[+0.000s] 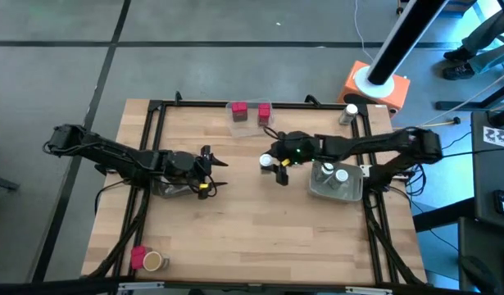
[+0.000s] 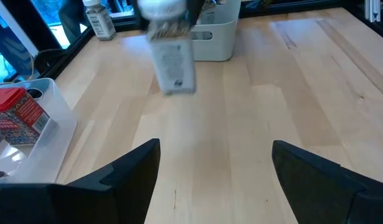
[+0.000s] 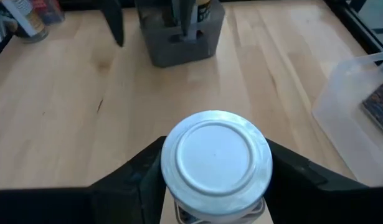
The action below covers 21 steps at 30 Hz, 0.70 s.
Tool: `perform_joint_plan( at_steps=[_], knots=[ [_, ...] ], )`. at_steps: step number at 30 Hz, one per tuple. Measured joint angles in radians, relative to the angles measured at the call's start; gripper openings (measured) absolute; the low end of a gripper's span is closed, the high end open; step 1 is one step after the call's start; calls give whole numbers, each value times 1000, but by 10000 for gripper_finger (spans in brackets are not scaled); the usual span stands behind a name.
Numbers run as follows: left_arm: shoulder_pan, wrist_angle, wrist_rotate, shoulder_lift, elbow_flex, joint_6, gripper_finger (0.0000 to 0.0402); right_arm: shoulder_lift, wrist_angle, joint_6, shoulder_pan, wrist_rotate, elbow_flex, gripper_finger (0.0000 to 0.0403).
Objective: Sort spices by type
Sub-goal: Put the bottom white spice bottle into the gray bin
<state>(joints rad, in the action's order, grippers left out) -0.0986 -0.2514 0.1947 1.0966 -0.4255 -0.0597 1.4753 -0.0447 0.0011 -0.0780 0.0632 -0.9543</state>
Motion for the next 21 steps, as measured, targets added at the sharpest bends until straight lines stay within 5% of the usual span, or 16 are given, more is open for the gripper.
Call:
perform_joint_plan(
  at_steps=[21],
  knots=[
    [0,-15,0,0,0,8,292,-353,-441,324,259,-179,0,205]
  ],
)
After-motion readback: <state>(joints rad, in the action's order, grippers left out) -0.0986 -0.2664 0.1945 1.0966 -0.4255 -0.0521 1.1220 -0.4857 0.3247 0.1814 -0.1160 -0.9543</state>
